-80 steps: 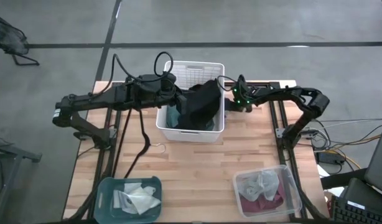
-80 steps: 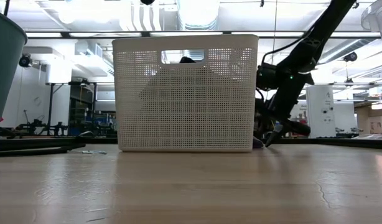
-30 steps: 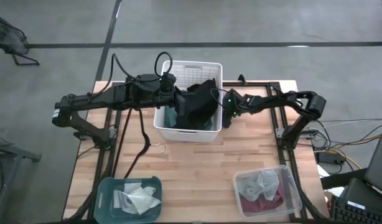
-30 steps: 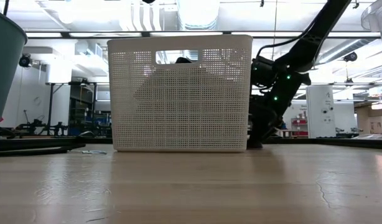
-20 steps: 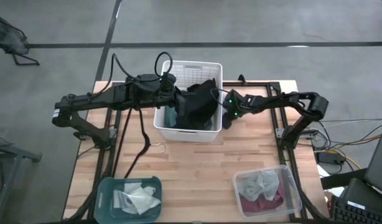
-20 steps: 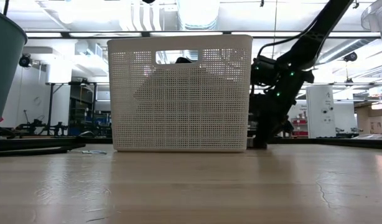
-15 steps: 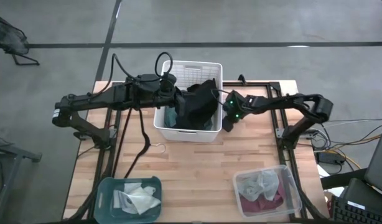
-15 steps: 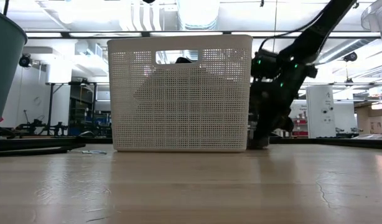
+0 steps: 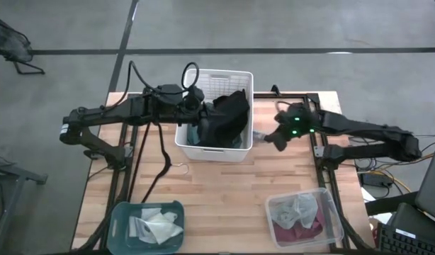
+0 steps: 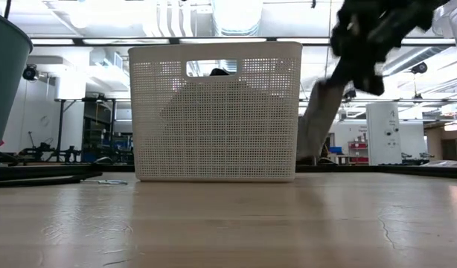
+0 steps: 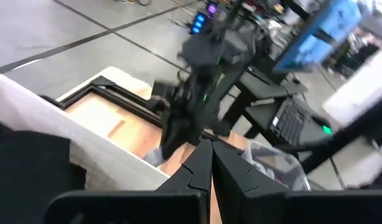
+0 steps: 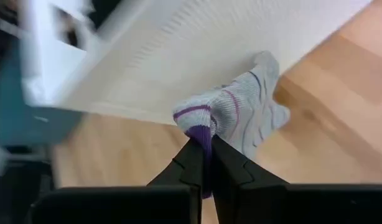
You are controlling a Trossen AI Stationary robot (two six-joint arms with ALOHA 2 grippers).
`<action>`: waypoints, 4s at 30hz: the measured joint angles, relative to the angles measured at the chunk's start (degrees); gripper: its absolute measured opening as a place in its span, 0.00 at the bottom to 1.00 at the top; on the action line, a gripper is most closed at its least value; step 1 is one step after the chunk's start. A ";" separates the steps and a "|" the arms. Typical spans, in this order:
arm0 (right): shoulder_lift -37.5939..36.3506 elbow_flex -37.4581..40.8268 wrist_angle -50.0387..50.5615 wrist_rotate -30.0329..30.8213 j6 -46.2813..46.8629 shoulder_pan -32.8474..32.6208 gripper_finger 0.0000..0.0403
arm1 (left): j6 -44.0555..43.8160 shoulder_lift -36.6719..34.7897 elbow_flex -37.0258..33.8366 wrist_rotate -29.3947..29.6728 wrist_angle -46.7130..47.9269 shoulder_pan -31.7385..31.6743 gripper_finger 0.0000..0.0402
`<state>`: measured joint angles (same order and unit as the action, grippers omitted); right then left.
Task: Pick & Place Cloths
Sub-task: Put the gray sock into the dark blue bin, then return to Home Position
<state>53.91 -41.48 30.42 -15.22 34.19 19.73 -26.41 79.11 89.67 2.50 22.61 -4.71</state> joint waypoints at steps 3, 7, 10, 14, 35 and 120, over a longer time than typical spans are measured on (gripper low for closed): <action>-5.16 -2.53 2.46 0.32 4.74 -2.65 0.02 | 3.05 0.12 0.20 -2.23 -0.20 0.00 0.06; -8.26 -7.58 3.60 0.40 9.10 -6.50 0.02 | 4.84 0.22 0.07 -2.90 -1.28 0.04 0.16; -8.14 -13.28 7.04 1.98 11.20 -9.61 0.02 | 4.98 0.24 0.02 -3.12 -1.55 0.04 0.26; -4.41 -21.43 10.03 3.21 13.12 -13.36 0.03 | 5.13 0.24 0.02 -5.07 -5.06 0.33 0.37; 28.00 -59.63 9.58 -2.82 6.06 -18.60 0.03 | 5.21 1.93 -0.02 -6.25 -8.89 6.41 0.42; 39.13 -72.49 12.25 6.53 -17.10 -18.66 0.42 | -21.69 -0.93 -25.04 -37.82 24.20 28.86 0.44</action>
<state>93.05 -113.97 42.68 -8.69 17.08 1.06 -48.10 78.18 64.63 -35.32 46.81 24.15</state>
